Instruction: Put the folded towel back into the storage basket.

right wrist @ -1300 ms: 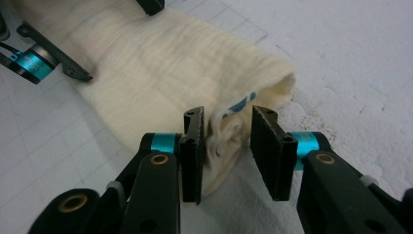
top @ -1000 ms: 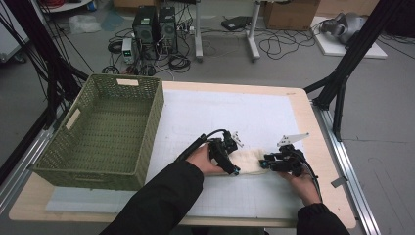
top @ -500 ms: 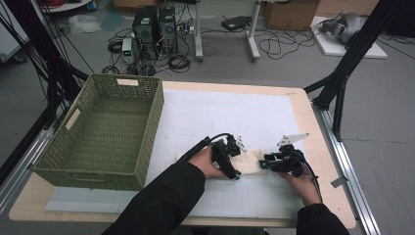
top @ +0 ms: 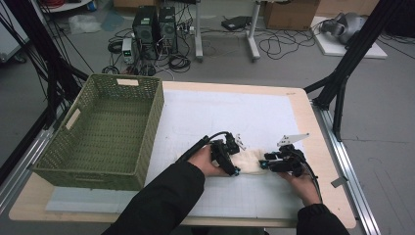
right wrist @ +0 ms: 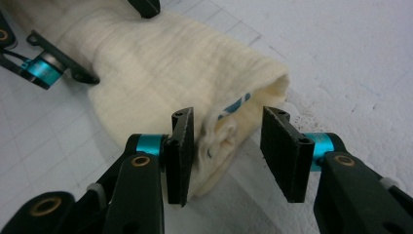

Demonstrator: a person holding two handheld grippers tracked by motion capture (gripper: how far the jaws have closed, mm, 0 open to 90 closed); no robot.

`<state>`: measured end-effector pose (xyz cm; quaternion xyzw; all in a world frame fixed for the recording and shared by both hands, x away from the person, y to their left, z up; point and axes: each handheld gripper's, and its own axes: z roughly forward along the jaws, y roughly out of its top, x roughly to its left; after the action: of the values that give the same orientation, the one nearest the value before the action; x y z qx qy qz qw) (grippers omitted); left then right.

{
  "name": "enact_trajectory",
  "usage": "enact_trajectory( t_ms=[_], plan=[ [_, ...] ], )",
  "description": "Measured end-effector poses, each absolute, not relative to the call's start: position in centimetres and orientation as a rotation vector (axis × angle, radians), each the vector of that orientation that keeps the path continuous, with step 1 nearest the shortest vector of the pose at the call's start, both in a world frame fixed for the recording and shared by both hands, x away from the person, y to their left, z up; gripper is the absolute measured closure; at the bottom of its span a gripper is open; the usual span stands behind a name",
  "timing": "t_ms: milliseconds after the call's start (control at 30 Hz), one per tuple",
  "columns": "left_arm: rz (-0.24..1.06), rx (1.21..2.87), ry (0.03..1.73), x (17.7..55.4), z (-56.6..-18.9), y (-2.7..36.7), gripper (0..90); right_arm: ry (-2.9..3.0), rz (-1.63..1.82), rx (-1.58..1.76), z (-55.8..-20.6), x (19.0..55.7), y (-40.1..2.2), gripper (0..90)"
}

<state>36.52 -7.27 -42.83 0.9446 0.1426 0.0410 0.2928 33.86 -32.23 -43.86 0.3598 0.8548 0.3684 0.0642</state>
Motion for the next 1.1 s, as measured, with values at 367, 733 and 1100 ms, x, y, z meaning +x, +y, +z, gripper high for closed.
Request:
enact_trajectory(
  t_ms=[367,733,1100],
  plan=[
    [0.121,2.5,0.45,37.3,-42.5,-6.9,52.9,2.559,1.129,1.098,-43.8,33.9,-32.3,51.8],
    [0.122,2.48,0.509,37.9,-42.5,-6.5,73.2,2.522,1.155,1.119,-43.5,33.7,-32.5,47.7],
    [0.143,2.463,0.548,37.7,-42.5,-6.4,78.4,2.491,1.168,1.118,-43.1,32.9,-33.0,38.9]
  ],
)
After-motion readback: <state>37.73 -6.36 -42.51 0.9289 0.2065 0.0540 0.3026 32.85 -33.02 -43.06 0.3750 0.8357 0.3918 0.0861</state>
